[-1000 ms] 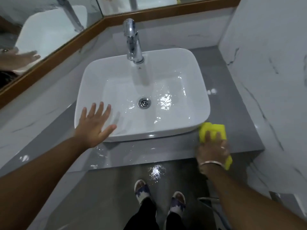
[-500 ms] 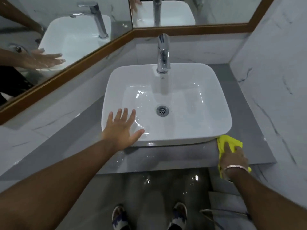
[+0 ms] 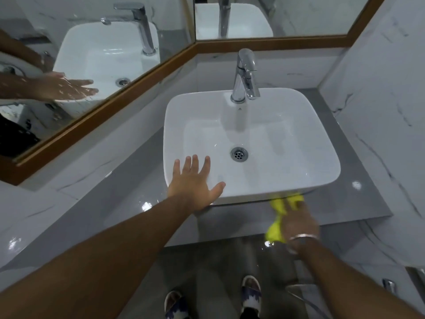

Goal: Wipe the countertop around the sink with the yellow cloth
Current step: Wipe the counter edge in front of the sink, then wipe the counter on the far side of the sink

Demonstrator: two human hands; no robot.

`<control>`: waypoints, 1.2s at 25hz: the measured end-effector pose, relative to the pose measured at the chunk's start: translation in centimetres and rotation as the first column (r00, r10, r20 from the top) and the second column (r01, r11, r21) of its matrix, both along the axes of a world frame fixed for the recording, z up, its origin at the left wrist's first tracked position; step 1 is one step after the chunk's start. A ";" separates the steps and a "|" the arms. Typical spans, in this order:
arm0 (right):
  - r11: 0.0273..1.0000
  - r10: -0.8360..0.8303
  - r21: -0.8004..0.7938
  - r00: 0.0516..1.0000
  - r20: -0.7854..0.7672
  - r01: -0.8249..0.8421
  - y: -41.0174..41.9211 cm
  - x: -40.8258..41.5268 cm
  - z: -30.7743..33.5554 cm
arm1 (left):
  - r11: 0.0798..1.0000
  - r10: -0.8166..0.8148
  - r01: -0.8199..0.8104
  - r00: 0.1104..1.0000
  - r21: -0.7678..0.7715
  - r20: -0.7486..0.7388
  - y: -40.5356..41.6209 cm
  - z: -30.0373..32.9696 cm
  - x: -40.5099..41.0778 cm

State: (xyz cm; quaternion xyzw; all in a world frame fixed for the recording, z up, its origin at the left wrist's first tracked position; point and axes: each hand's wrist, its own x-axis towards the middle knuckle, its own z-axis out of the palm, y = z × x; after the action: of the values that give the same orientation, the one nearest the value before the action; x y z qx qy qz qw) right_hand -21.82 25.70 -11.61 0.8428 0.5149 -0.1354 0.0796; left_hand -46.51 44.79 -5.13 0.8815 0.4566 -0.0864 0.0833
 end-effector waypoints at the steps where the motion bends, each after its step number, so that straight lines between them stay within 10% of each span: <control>1: 0.975 -0.222 0.004 0.975 -0.003 0.223 -1.2 3.8 0.1 | 1.000 0.003 -0.003 1.000 0.008 -0.001 0.1 -0.1 0.1; 4: 0.838 -0.544 0.004 0.837 -0.061 0.545 -1.5 5.7 1.0 | 0.999 0.014 -0.014 1.000 0.030 0.000 -0.1 -0.3 0.2; 9: 0.997 0.050 -0.055 0.990 -0.133 -0.058 3.2 -11.3 -1.9 | 0.999 0.024 -0.024 1.000 0.021 0.007 -0.2 0.1 0.3; 12: 0.982 0.128 -0.116 0.979 -0.157 -0.147 4.3 -14.4 -0.4 | 0.999 0.030 -0.030 1.000 0.025 -0.005 -0.3 0.2 0.2; 18: 0.795 0.273 0.569 0.962 -0.026 -0.210 2.9 -3.3 8.7 | 0.998 0.030 -0.032 0.999 0.058 0.029 -0.3 0.1 0.3; 23: 0.968 0.242 0.082 0.969 -0.039 -0.238 10.4 0.6 7.9 | 0.994 0.031 -0.037 0.998 0.098 0.060 -0.5 0.4 0.2; 28: 0.946 0.293 0.134 0.955 0.040 -0.296 9.8 0.5 6.6 | 0.909 -0.356 0.209 0.839 0.360 0.412 -6.7 -1.0 -0.9; 30: 0.939 0.319 0.123 0.947 0.040 -0.321 10.3 -0.7 6.8 | 0.843 -0.523 0.422 0.790 0.334 0.321 -10.3 -4.6 -1.1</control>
State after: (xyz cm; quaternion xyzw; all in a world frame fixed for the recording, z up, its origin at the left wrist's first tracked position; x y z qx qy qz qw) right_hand -22.56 36.01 -4.80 0.7525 0.6518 -0.0790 0.0515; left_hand -47.57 34.47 -9.77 0.9697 0.2000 0.1344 0.0410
